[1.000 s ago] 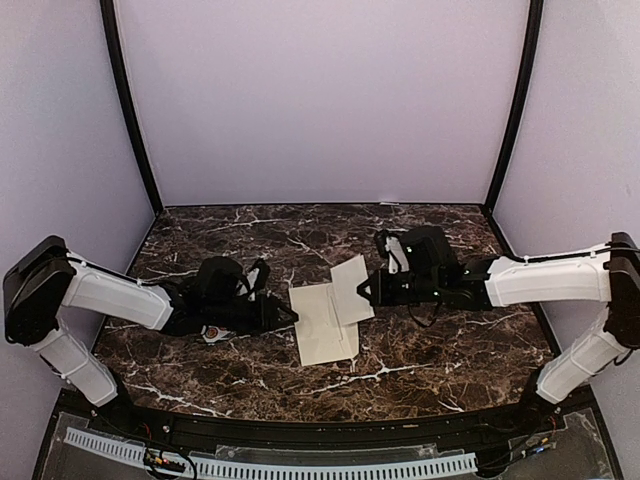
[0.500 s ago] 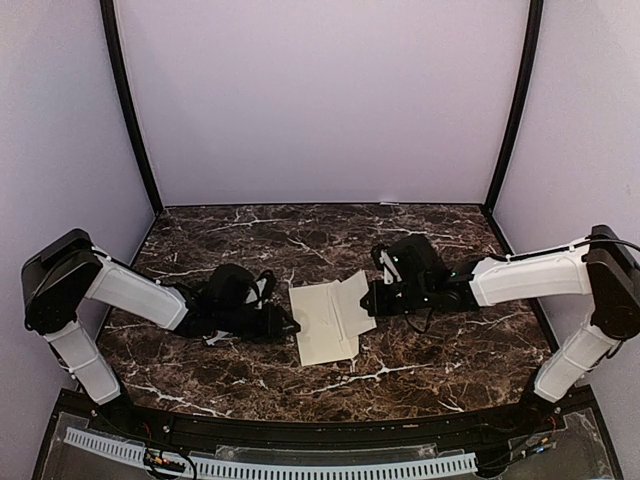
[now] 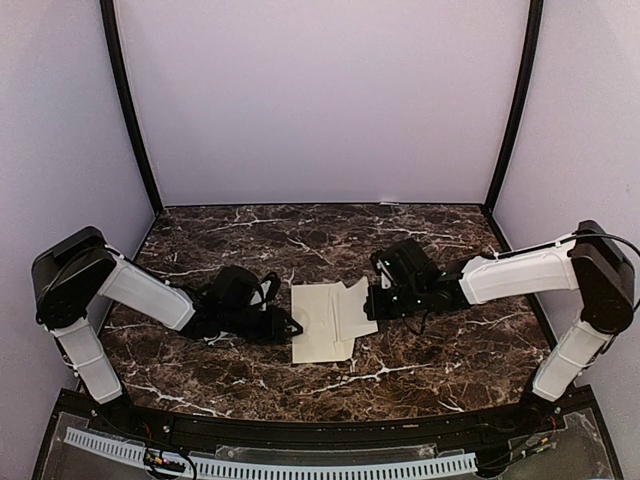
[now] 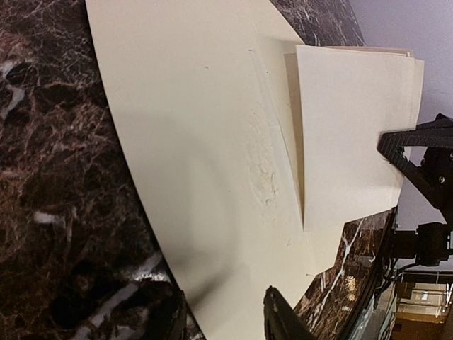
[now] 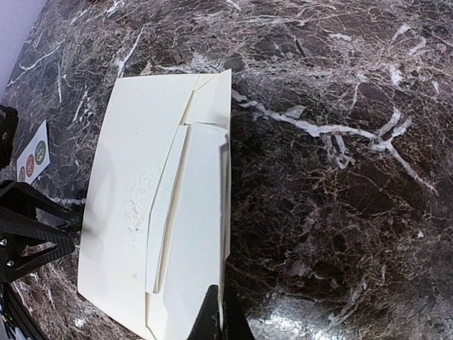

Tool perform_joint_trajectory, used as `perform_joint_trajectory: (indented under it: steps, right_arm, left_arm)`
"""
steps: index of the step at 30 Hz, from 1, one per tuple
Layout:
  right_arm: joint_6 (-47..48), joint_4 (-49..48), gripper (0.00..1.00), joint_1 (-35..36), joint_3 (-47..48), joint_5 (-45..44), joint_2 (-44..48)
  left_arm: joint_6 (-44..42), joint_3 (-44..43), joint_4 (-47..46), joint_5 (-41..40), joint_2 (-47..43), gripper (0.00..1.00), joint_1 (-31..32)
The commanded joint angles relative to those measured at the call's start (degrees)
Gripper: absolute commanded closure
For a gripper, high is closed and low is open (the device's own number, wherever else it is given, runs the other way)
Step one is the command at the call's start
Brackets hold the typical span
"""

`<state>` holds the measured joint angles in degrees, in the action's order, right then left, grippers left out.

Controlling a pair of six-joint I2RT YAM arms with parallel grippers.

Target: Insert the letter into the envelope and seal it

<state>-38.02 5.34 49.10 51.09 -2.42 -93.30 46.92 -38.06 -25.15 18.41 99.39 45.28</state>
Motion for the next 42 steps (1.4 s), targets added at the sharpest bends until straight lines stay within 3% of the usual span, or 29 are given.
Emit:
perform_joint_trajectory:
  steps: [1,42]
  right_arm:
    - [-0.08,-0.04,1.0,-0.32,2.14,-0.69,-1.2]
    - [1.35,-4.29,1.0,-0.15,7.29,10.31,-11.69]
  left_arm:
    - [-0.15,-0.43,0.79,0.76,1.5,0.63,0.25]
    - [0.29,-0.96,-1.44,3.15,3.78,0.7,0.25]
